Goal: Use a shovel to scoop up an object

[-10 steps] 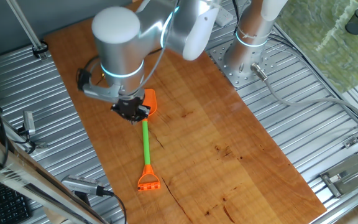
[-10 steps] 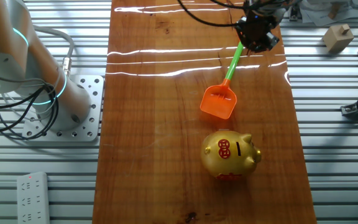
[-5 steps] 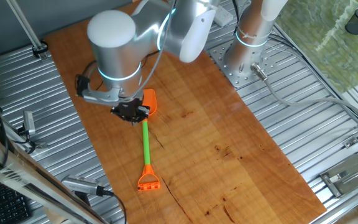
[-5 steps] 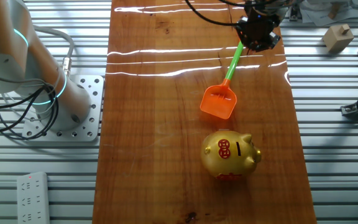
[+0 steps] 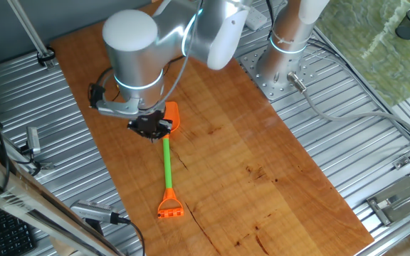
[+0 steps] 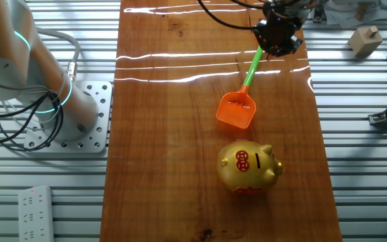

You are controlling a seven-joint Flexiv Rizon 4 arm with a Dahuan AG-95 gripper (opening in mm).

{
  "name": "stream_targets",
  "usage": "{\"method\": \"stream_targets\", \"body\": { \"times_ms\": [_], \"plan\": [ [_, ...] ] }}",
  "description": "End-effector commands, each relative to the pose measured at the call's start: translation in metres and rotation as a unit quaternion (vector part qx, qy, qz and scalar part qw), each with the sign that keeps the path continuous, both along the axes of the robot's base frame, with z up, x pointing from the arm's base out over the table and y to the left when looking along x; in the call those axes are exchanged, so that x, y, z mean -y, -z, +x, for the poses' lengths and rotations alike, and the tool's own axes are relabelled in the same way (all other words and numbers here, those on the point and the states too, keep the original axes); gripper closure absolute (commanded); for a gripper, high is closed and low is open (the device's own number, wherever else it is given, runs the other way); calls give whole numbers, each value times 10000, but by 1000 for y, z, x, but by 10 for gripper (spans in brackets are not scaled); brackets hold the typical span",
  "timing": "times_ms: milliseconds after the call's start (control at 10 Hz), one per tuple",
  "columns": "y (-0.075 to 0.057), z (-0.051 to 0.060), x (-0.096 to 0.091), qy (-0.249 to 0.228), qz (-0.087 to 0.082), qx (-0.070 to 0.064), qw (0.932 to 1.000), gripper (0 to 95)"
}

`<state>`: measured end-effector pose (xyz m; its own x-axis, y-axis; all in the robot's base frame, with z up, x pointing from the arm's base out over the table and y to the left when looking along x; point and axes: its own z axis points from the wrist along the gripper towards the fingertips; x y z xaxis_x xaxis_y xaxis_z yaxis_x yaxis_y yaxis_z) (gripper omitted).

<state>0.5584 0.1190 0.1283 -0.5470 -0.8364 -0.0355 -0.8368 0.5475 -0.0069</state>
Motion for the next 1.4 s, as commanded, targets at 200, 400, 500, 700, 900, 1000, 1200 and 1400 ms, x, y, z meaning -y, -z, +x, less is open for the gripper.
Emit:
{"method": "stream_targets", "body": {
  "times_ms": [200, 400, 500, 700, 900, 1000, 1200, 1400],
  "plan": [
    [0, 1, -1, -651, -46, -404, 9970, 950],
    [0, 1, -1, -628, 12, -364, 9974, 950],
    [-1, 1, -3, -620, 18, -361, 9974, 950],
    [-2, -6, -17, -526, -71, -326, 9981, 950],
    [14, -26, -44, -361, -160, -24, 9992, 950],
    [24, -31, -49, -337, -109, 72, 9993, 950],
    [35, -32, -56, -312, -101, 101, 9994, 950],
    [50, -32, -70, -336, -136, 121, 9993, 950]
  ]
}}
